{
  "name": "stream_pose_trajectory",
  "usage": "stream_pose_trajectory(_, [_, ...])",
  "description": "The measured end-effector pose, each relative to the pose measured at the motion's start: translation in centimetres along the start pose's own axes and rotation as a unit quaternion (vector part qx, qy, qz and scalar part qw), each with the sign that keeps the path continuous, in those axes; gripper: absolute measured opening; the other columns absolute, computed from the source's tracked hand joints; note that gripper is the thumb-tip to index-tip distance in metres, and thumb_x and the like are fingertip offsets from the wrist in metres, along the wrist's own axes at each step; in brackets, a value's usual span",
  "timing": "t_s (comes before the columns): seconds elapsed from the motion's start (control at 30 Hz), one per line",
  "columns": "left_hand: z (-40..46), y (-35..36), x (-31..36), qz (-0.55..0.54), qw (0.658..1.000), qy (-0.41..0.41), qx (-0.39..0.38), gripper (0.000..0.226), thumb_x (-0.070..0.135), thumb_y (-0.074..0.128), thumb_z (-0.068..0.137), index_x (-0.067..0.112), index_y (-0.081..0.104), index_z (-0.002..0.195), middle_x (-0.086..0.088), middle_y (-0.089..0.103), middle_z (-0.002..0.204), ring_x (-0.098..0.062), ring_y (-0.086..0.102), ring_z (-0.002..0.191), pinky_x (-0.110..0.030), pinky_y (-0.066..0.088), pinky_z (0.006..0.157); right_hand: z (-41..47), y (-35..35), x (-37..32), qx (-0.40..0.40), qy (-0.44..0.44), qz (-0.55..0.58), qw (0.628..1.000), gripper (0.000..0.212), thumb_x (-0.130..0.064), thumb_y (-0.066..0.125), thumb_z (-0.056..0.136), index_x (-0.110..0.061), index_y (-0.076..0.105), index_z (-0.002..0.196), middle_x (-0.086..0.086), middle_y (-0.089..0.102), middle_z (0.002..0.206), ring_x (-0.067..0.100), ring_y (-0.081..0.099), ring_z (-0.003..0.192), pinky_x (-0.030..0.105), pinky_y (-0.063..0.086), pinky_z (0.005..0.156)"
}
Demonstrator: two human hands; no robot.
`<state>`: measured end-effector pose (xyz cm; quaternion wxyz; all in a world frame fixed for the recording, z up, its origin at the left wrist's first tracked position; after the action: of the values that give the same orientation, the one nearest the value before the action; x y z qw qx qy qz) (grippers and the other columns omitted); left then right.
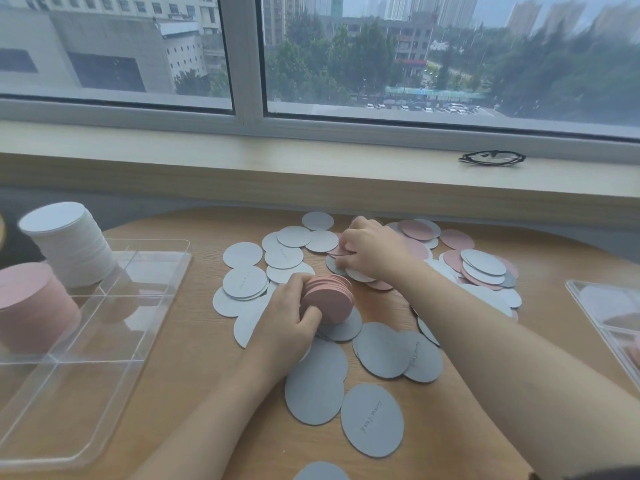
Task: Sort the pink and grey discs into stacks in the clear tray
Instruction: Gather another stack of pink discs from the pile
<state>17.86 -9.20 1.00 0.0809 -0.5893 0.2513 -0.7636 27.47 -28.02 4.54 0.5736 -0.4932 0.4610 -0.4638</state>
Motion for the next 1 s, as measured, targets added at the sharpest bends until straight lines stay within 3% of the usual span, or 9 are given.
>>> stream_pose_trajectory(0.13, [0.1, 0.0, 0.0, -0.001, 1.0, -0.003, -0.003, 0.037, 0.028, 0.043, 0.078, 0.027, 0.054, 0.113, 0.009, 0.059, 0.102, -0.006, 0.051, 0.086, -0.021, 0.036, 0.072, 0.5, -0.4, -0.7, -0.01, -0.026, -0.051, 0.998, 0.026, -0.047, 0.053, 0.096, -0.03, 0.062, 0.113, -0.004, 0.055, 0.117, 0.025, 0.058, 0.103, 0.032, 0.035, 0.071])
stream_pose_trajectory(0.33, [0.0, 0.0, 0.0, 0.0, 1.0, -0.008, -0.005, 0.036, 0.027, 0.043, 0.078, 0.027, 0.054, 0.112, 0.009, 0.06, 0.102, -0.007, 0.052, 0.086, -0.022, 0.037, 0.072, 0.4, -0.9, -2.0, 0.027, -0.113, -0.203, 0.972, 0.035, -0.038, 0.036, 0.103, -0.018, 0.065, 0.104, 0.002, 0.063, 0.103, 0.029, 0.064, 0.089, 0.032, 0.035, 0.064])
stream_pose_trajectory(0.43, [0.0, -0.1, 0.0, 0.001, 1.0, -0.007, -0.003, 0.037, 0.027, 0.044, 0.078, 0.027, 0.054, 0.113, 0.008, 0.061, 0.103, -0.009, 0.053, 0.087, -0.023, 0.038, 0.073, 0.1, -0.7, -2.2, 0.078, -0.117, -0.19, 0.972, 0.017, -0.018, 0.048, 0.095, -0.013, 0.059, 0.083, 0.004, 0.066, 0.083, 0.031, 0.065, 0.073, 0.031, 0.032, 0.059])
stream_pose_trajectory(0.53, [0.0, -0.1, 0.1, -0.001, 1.0, -0.004, -0.001, 0.037, 0.027, 0.044, 0.078, 0.027, 0.054, 0.113, 0.008, 0.061, 0.103, -0.008, 0.053, 0.084, -0.023, 0.038, 0.072, -1.0, -1.2, -1.4, 0.184, -0.08, -0.102, 0.974, 0.018, -0.006, 0.069, 0.071, -0.013, 0.056, 0.062, 0.002, 0.06, 0.058, 0.029, 0.057, 0.052, 0.028, 0.034, 0.054])
stream_pose_trajectory(0.6, [0.0, -0.1, 0.2, -0.001, 1.0, -0.002, -0.002, 0.037, 0.027, 0.044, 0.078, 0.027, 0.054, 0.113, 0.008, 0.062, 0.103, -0.008, 0.054, 0.085, -0.024, 0.039, 0.072, -2.1, -1.7, -0.9, 0.233, -0.08, -0.016, 0.969, 0.008, -0.009, 0.064, 0.076, -0.013, 0.062, 0.069, 0.001, 0.064, 0.067, 0.027, 0.06, 0.064, 0.033, 0.045, 0.066])
stream_pose_trajectory(0.67, [0.0, -0.1, 0.2, 0.001, 1.0, -0.004, -0.004, 0.037, 0.027, 0.044, 0.078, 0.028, 0.054, 0.113, 0.009, 0.062, 0.104, -0.008, 0.053, 0.084, -0.024, 0.039, 0.072, -3.6, -2.5, -0.7, 0.244, -0.075, 0.043, 0.966, 0.008, -0.014, 0.058, 0.083, -0.013, 0.065, 0.079, -0.002, 0.066, 0.08, 0.023, 0.06, 0.077, 0.033, 0.044, 0.082])
stream_pose_trajectory(0.73, [-0.1, -0.1, 0.2, -0.001, 1.0, -0.008, -0.006, 0.037, 0.027, 0.044, 0.077, 0.027, 0.054, 0.113, 0.008, 0.061, 0.103, -0.007, 0.052, 0.082, -0.023, 0.038, 0.071, -5.3, -3.2, -0.8, 0.235, -0.054, 0.12, 0.963, 0.009, -0.016, 0.057, 0.087, -0.014, 0.065, 0.084, -0.006, 0.066, 0.085, 0.015, 0.056, 0.08, 0.026, 0.038, 0.084])
stream_pose_trajectory(0.83, [-0.2, -0.1, 0.6, -0.006, 1.0, 0.008, 0.004, 0.034, 0.024, 0.045, 0.078, 0.025, 0.056, 0.11, 0.008, 0.057, 0.108, -0.006, 0.053, 0.087, -0.017, 0.038, 0.071, -7.8, -3.5, -1.1, 0.177, -0.006, 0.3, 0.937, 0.01, -0.014, 0.058, 0.088, -0.019, 0.066, 0.084, -0.011, 0.069, 0.08, 0.008, 0.061, 0.079, 0.024, 0.048, 0.076])
stream_pose_trajectory(1.0, [-0.5, -0.4, 1.2, -0.041, 0.999, 0.008, 0.007, 0.042, 0.001, 0.053, 0.09, 0.025, 0.052, 0.125, 0.011, 0.063, 0.114, 0.006, 0.06, 0.085, -0.008, 0.042, 0.071, -9.7, -3.0, -1.9, 0.096, 0.003, 0.469, 0.878, 0.016, -0.006, 0.059, 0.093, -0.018, 0.069, 0.09, -0.005, 0.074, 0.078, 0.02, 0.068, 0.075, 0.034, 0.055, 0.072])
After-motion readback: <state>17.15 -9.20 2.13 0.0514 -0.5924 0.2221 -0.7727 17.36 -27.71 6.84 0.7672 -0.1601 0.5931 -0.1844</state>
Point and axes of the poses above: each hand's wrist, its own z-axis towards the middle knuckle, its own y-axis out of the palm, x = y × z, the point moved 4 cm from there along z, towards the middle knuckle
